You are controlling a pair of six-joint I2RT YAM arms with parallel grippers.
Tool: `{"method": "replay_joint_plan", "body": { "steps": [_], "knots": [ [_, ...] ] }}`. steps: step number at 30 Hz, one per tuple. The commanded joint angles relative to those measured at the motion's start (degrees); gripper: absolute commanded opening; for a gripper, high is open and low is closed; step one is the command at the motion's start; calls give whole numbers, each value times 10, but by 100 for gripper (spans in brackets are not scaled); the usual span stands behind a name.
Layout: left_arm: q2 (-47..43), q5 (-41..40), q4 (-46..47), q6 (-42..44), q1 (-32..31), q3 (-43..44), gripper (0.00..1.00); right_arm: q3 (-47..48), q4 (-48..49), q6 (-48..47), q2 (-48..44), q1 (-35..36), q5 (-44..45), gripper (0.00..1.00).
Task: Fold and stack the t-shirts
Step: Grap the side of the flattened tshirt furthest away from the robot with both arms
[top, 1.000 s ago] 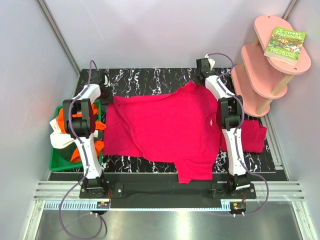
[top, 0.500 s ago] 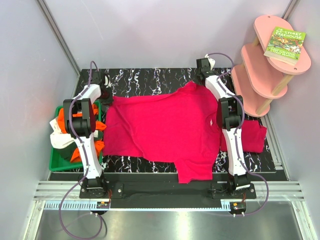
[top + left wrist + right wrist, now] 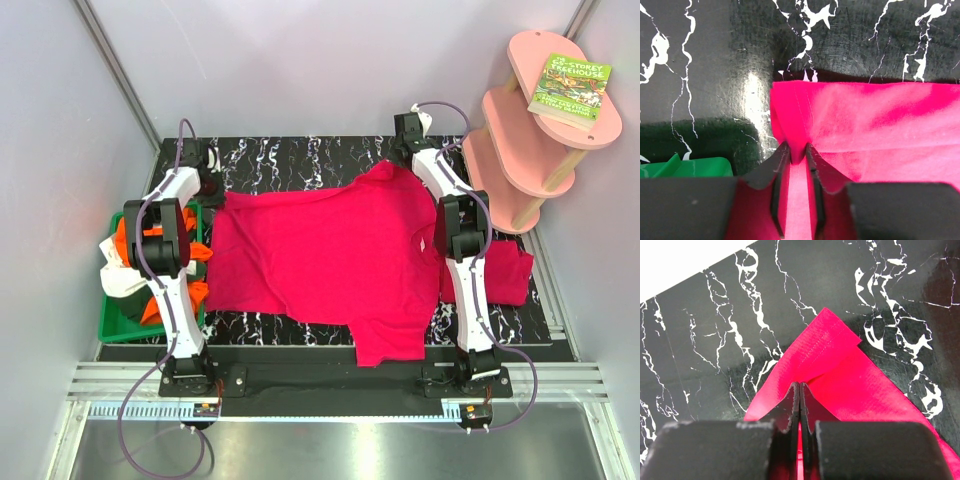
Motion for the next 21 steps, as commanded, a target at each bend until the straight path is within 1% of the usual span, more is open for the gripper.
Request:
{"method": "replay_joint_plan", "body": {
  "steps": [1, 10, 11, 14, 15, 16, 21],
  "knots": [
    [-31, -4, 6, 9, 3, 1, 24, -2, 18, -6, -45, 3, 13, 0],
    [-27, -4, 6, 9, 3, 2, 25, -6, 18, -7, -47, 3, 16, 0],
    [-27, -4, 6, 8, 3, 2, 21, -7, 18, -7, -47, 3, 16, 0],
    [-31, -4, 6, 6, 3, 2, 13, -7, 18, -7, -47, 3, 15, 0],
    [-33, -3, 7, 6, 4, 3, 4, -7, 17, -7, -47, 3, 16, 0],
    [-33, -4, 7, 6, 3, 4, 0, -7, 18, -7, -47, 3, 16, 0],
    [-47, -2, 9, 8, 3, 10, 0, -8, 17, -13, -56, 3, 27, 0]
  ]
}}
